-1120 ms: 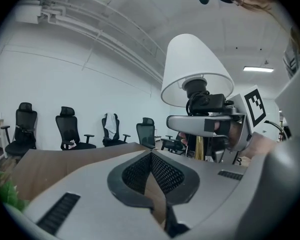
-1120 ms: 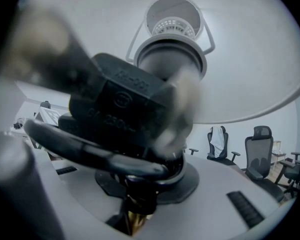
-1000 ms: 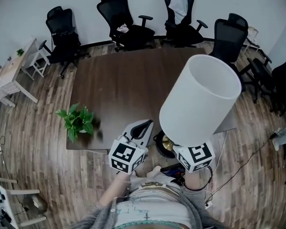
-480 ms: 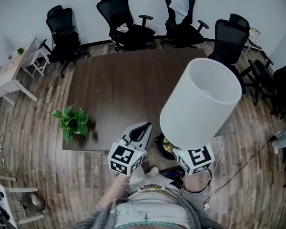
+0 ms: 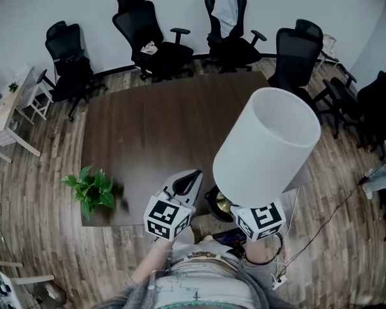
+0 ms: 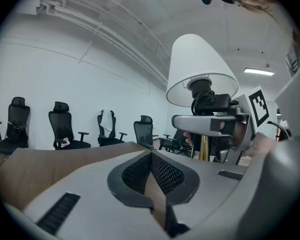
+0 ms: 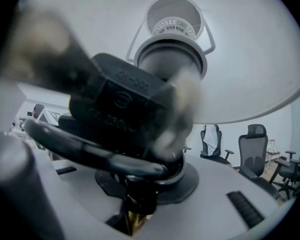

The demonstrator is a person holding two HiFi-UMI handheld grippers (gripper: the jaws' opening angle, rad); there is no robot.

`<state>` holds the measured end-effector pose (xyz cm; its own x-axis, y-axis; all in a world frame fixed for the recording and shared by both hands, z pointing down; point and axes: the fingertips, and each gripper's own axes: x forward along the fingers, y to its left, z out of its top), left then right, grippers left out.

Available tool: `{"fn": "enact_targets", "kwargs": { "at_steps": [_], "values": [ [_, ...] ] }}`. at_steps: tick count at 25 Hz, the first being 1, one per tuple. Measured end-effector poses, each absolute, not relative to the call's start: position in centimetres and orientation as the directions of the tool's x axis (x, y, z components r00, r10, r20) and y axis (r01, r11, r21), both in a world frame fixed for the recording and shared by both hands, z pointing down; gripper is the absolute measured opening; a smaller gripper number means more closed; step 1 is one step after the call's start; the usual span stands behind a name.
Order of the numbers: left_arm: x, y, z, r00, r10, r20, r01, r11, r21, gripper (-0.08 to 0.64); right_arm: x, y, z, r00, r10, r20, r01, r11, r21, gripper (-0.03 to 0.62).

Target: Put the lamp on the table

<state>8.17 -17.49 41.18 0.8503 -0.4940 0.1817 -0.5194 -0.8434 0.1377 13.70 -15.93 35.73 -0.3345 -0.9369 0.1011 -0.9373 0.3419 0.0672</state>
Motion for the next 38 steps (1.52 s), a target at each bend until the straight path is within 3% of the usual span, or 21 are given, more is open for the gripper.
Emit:
{"fn": "enact_targets", "kwargs": {
  "at_steps": [25, 38],
  "values": [
    [8.0, -28.9, 42.5, 0.918, -0.35, 0.188, -0.38, -0.911, 0.16, 0.011, 13.2, -26.4, 37.2, -0.198, -0.971, 0.135, -0.974, 0.21, 0.082, 0.091],
    [9.0, -30.4, 42.5, 0.859, -0.47, 0.203, -0.504, -0.847, 0.17, 0.011, 15.3, -29.0, 36.3, -0.325, -0.936, 0.134, -0.938, 0.337, 0.078, 0.091]
  ]
}}
